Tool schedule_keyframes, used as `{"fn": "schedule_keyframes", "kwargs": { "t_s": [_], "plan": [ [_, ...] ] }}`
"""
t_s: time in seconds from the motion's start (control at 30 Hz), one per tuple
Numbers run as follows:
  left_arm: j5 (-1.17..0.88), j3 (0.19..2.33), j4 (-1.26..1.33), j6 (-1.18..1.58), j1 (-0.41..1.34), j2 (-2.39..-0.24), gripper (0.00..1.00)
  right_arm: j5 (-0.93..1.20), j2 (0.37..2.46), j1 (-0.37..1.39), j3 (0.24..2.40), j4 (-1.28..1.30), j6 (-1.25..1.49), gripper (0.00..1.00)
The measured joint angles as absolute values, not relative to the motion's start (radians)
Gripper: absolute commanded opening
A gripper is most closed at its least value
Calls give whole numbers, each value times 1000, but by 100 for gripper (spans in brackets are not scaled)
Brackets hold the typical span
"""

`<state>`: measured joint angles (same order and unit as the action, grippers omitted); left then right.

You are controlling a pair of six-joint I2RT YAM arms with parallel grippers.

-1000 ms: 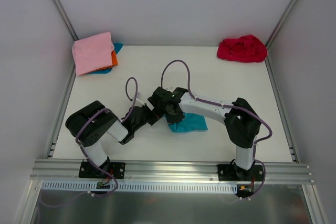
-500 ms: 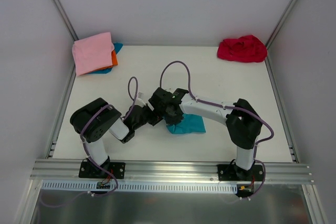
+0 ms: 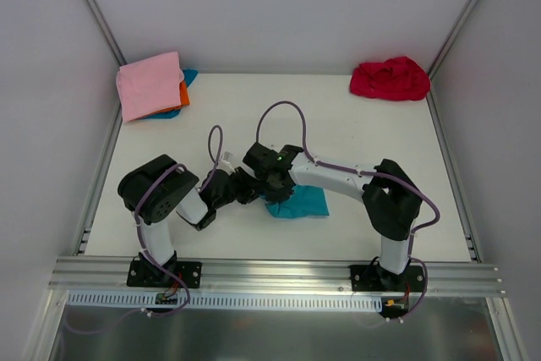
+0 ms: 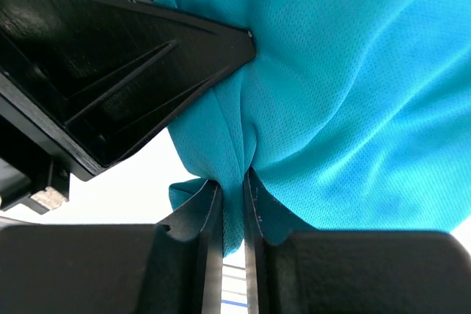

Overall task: Fold and stack the t-shirts
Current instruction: Put the neatly folded tshirt into the corner of the board with the left arm

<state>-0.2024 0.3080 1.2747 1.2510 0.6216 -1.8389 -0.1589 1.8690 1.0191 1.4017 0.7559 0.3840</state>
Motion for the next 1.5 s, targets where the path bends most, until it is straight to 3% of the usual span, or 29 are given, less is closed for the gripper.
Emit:
{"fn": "schedule_keyframes", "kwargs": {
  "t_s": [0.03, 0.07, 0.13, 0.17, 0.2, 0.5, 0.83, 1.2, 1.5],
  "plan": [
    [-206, 308, 1275, 1251, 620, -1840, 11, -155, 1869, 1019, 1397, 751, 384, 1],
    [-208, 308, 1275, 1252, 618, -1840, 4, -152, 1869, 1019, 1393, 745, 384, 7],
    [-218, 308, 1275, 1254, 614, -1840, 0, -145, 1869, 1019, 1388, 741, 384, 32],
    [-221, 308, 1275, 1253, 613, -1840, 0, -145, 1869, 1019, 1387, 738, 388, 97],
    [-227, 308, 1274, 1250, 608, -1840, 0, -145, 1869, 1020, 1387, 738, 389, 99],
    [-262, 313, 1195, 1165, 566, -1719, 0, -200, 1789, 1045, 1359, 757, 379, 99],
    [-250, 615, 524, 821, 524, -1363, 0, -319, 1438, 1050, 1273, 841, 384, 99],
    [-231, 891, 47, 610, 496, -1539, 0, -419, 905, 1050, 1132, 971, 421, 99],
    [-212, 1000, -186, 556, 496, -1682, 0, -486, 740, 1050, 1075, 1094, 432, 99]
  ]
}}
